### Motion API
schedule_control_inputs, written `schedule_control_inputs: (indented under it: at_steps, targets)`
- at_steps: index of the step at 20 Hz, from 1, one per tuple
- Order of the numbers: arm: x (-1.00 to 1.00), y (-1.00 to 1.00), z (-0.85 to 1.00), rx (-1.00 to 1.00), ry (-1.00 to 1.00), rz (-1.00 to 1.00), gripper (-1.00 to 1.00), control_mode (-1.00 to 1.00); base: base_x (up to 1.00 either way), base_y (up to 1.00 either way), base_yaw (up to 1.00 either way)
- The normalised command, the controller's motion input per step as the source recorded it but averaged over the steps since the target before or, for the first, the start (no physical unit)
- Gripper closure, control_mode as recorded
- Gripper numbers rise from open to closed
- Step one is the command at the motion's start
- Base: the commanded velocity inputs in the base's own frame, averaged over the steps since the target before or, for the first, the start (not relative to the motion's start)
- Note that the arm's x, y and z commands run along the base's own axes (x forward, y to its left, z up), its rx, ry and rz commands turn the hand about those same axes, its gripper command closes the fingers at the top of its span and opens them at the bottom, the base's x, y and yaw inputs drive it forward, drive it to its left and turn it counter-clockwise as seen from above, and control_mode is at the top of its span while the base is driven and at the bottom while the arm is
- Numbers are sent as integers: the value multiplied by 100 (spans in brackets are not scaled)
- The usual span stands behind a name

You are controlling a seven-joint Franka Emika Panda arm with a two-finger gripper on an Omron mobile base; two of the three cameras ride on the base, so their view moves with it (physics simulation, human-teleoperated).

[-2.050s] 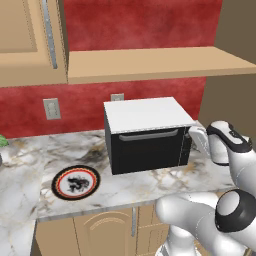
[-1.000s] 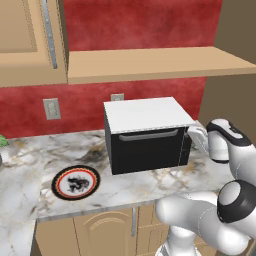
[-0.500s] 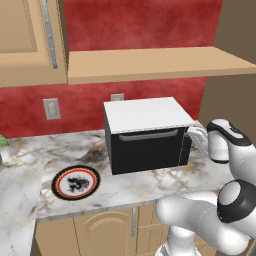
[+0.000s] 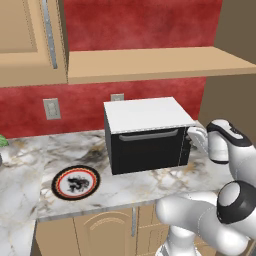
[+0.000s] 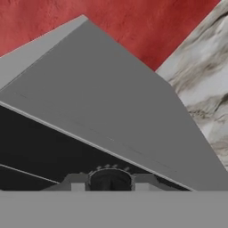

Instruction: Pull the toaster oven rack outwards. Pick up the baguette from the plate and place it on the toaster oven rack. Close the toaster oven door fully and set the temperature to the lowest setting.

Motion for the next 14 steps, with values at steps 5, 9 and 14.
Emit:
schedule_control_inputs:
  at_steps: [5, 9, 14]
  targets:
    - [0, 11, 0, 0, 0, -7, 100, -100, 0, 0, 0]
    - [1, 5, 0, 0, 0, -7, 100, -100, 0, 0, 0]
    - [8, 0, 0, 0, 0, -2, 100, -100, 0, 0, 0]
